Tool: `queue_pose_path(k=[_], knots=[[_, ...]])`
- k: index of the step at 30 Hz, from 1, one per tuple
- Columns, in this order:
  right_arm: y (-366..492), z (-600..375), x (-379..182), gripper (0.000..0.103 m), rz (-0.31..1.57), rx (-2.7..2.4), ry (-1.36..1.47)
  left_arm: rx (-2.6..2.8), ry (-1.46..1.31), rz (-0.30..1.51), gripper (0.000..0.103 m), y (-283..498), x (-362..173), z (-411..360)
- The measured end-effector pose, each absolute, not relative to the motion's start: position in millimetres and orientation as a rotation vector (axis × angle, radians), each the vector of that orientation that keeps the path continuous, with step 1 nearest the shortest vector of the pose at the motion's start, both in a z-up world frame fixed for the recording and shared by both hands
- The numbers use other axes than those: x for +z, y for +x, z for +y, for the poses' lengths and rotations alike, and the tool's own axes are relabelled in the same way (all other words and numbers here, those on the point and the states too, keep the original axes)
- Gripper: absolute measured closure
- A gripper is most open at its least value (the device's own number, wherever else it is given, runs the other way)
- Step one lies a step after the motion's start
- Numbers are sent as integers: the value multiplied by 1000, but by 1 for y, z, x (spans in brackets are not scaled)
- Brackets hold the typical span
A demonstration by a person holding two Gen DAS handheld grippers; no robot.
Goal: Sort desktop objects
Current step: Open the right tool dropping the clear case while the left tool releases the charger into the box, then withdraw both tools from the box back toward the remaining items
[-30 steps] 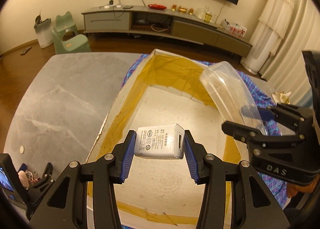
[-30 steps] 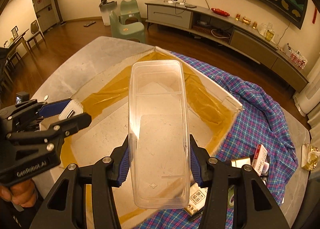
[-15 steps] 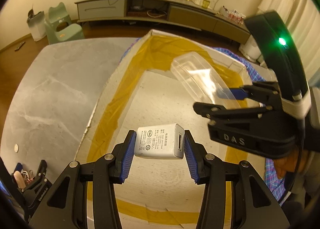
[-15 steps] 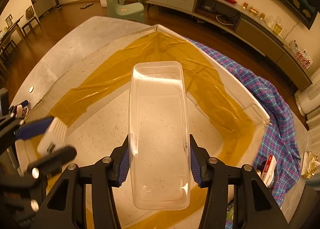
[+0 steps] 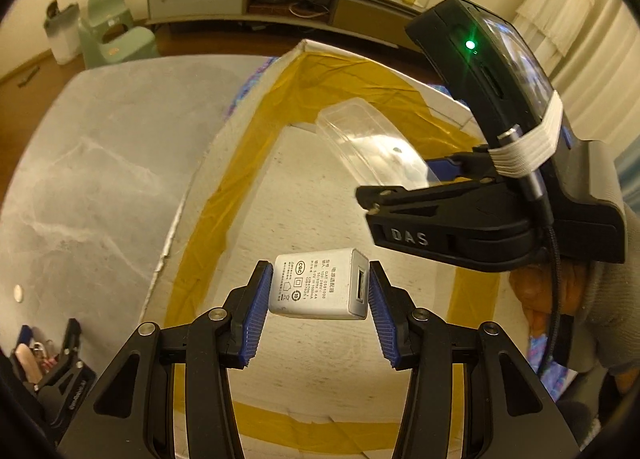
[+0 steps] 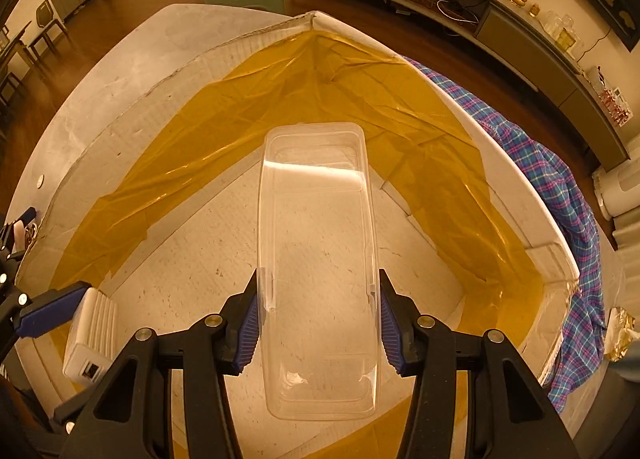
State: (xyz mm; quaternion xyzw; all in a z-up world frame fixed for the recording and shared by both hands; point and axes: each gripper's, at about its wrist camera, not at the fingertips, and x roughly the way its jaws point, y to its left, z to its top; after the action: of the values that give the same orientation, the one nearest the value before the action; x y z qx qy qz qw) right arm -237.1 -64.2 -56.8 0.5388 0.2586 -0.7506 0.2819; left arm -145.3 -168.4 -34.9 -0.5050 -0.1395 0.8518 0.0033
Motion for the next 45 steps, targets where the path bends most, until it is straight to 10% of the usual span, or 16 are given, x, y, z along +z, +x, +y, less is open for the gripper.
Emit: queue_pose_path(k=[45], knots=[[-142,26,16,39,547,-2131,1092,2797,-1375,-195,52,-89,-5,-116]])
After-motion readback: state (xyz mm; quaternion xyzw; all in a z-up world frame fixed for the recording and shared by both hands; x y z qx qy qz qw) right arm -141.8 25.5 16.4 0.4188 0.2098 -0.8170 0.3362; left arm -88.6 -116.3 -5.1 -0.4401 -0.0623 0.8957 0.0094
